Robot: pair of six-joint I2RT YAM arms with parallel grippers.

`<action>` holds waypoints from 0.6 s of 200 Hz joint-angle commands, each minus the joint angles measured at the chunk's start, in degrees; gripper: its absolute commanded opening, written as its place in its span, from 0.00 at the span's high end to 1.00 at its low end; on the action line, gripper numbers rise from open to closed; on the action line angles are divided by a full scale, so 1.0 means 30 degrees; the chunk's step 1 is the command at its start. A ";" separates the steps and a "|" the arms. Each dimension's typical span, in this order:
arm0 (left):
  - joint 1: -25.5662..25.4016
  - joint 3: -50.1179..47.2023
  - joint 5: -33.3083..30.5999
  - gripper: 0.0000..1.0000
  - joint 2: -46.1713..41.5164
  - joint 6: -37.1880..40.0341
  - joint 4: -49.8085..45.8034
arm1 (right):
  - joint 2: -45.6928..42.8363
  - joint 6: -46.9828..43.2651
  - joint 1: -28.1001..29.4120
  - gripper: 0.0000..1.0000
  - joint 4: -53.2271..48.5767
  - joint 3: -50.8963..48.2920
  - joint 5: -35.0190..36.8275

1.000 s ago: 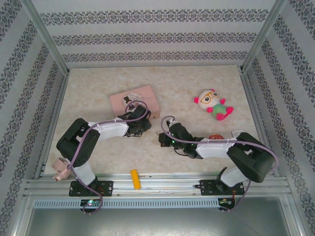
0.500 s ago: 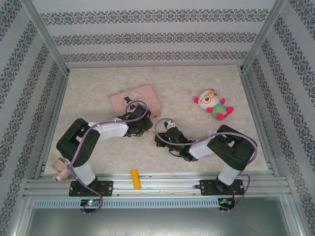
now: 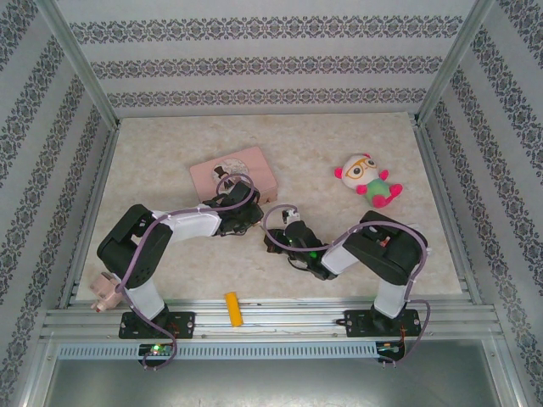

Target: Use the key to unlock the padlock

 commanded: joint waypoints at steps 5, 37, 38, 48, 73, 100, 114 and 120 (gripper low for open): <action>-0.0288 -0.0170 0.1011 0.78 -0.0524 -0.0746 0.1298 | 0.0617 0.0338 0.0091 1.00 0.1607 0.0242 -0.0187; -0.0281 -0.0201 0.1040 0.78 -0.0429 -0.0748 0.1351 | 0.0785 0.0300 0.0091 1.00 0.2273 0.0126 -0.0167; -0.0280 -0.0187 0.1040 0.78 -0.0425 -0.0748 0.1344 | 0.0794 0.0279 0.0091 1.00 0.2277 0.0125 -0.0184; -0.0280 -0.0195 0.1033 0.78 -0.0425 -0.0744 0.1364 | 0.0802 0.0231 0.0091 1.00 0.2394 0.0117 -0.0197; -0.0280 -0.0194 0.1069 0.78 -0.0422 -0.0747 0.1368 | 0.0803 0.0205 0.0091 1.00 0.2457 0.0181 -0.0220; -0.0281 -0.0204 0.1123 0.78 -0.0436 -0.0737 0.1425 | 0.0884 0.0235 0.0062 1.00 0.2516 0.0251 -0.0248; -0.0280 -0.0207 0.1135 0.78 -0.0429 -0.0744 0.1448 | 0.0935 0.0311 0.0062 1.00 0.2573 0.0280 -0.0238; -0.0280 -0.0208 0.1156 0.78 -0.0422 -0.0746 0.1452 | 0.0964 0.0333 0.0062 1.00 0.2597 0.0277 -0.0229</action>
